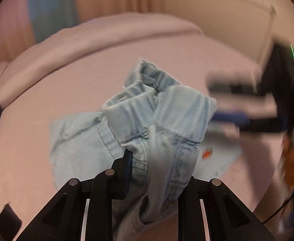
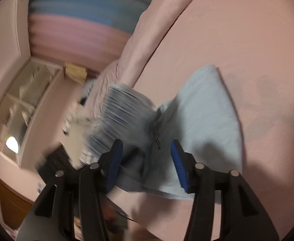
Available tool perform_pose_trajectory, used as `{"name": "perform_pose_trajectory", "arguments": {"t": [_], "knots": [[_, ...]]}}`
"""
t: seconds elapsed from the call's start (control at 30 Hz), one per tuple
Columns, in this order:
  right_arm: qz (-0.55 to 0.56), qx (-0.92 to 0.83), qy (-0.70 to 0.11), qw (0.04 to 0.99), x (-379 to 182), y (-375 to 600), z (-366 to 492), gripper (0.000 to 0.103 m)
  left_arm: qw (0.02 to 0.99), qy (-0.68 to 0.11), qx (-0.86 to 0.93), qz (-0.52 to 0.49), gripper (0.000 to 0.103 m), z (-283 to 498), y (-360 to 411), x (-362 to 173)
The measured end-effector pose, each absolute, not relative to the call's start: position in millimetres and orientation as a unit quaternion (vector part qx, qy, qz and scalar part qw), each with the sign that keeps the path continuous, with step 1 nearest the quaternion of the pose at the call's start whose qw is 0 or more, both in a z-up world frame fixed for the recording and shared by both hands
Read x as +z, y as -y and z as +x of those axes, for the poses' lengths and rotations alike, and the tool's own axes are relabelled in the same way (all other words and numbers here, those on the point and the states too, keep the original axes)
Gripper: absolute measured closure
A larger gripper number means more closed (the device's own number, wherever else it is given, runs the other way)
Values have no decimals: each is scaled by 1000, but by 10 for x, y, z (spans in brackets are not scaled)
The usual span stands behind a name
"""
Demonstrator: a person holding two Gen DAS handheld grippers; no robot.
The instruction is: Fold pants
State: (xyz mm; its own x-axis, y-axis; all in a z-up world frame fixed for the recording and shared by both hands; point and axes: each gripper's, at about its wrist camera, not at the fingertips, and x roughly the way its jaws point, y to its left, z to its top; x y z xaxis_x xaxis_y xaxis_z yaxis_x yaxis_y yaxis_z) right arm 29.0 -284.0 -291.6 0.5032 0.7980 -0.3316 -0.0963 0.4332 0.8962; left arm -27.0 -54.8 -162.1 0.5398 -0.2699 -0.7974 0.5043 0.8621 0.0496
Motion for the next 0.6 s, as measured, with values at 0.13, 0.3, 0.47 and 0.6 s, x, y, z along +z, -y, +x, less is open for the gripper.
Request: {"name": "perform_pose_trajectory", "arguments": {"t": [0.13, 0.3, 0.47, 0.6], "knots": [[444, 288, -421, 737, -2951, 2808, 462, 44, 862, -407, -226, 200, 80, -338, 674, -1740], [407, 281, -498, 712, -3165, 2578, 738, 62, 861, -416, -226, 186, 80, -340, 587, -1712], [372, 309, -441, 756, -2830, 2541, 712, 86, 876, -378, -232, 190, 80, -386, 636, -1506], [377, 309, -415, 768, -2704, 2701, 810, 86, 869, -382, -245, 196, 80, -371, 808, -1602]]}}
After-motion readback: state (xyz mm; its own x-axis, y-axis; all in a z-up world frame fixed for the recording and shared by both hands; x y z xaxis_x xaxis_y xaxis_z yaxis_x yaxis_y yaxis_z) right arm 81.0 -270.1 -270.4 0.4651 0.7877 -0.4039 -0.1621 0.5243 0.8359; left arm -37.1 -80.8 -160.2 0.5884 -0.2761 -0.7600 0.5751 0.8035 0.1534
